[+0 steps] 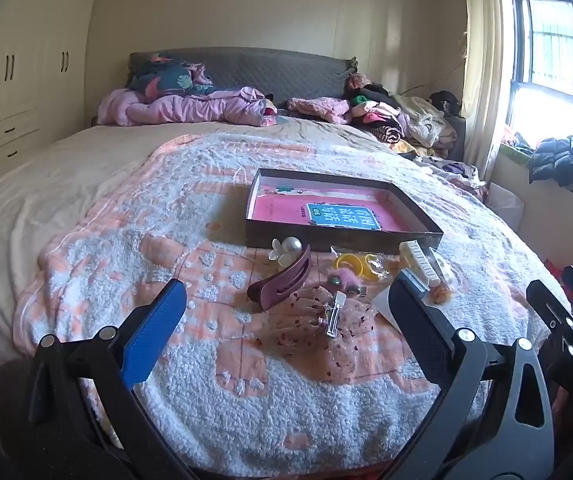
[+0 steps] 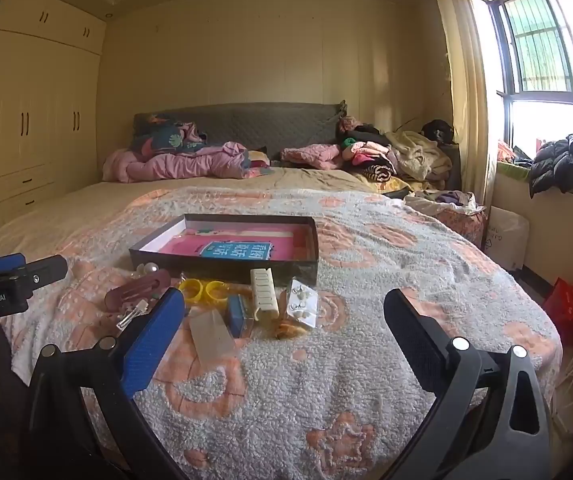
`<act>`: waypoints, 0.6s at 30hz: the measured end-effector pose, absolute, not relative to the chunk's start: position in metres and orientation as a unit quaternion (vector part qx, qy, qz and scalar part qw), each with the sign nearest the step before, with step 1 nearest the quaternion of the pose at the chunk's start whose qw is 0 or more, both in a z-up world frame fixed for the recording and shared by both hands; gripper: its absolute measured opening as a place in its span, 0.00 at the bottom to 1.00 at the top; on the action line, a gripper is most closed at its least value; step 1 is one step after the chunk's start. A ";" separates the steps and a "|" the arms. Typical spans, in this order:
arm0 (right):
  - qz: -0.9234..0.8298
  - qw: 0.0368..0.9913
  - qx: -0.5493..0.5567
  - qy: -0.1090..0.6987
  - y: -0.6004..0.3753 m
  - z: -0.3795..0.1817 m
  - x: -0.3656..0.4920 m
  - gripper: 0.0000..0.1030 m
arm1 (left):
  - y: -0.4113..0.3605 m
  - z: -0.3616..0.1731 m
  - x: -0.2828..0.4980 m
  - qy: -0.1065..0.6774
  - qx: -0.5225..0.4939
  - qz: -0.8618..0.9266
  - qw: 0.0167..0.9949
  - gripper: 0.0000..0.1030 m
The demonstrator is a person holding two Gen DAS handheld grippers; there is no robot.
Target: Organize jewelry
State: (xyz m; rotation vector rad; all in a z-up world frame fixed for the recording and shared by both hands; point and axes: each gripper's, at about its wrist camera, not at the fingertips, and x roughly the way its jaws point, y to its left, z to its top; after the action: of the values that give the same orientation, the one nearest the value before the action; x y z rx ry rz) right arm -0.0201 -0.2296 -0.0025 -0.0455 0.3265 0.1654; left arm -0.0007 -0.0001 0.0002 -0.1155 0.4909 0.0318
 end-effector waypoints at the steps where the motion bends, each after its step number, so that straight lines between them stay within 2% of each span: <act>1: 0.084 0.983 -0.023 0.164 -0.229 -0.004 -0.020 0.94 | 0.000 0.000 0.000 0.246 -0.055 0.016 0.968 0.90; 5: 0.084 0.983 -0.026 0.164 -0.226 0.010 -0.018 0.94 | 0.001 0.000 0.002 0.249 -0.057 0.018 0.967 0.90; 18: 0.091 0.985 -0.026 0.147 -0.226 0.005 -0.025 0.94 | -0.001 0.000 -0.001 0.240 -0.052 0.015 0.969 0.90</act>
State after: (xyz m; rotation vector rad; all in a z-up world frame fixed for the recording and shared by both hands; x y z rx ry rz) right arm -0.0252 -0.2264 0.0046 -0.0527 0.2945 0.1829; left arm -0.0009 -0.0009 0.0000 -0.1051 0.4859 0.0301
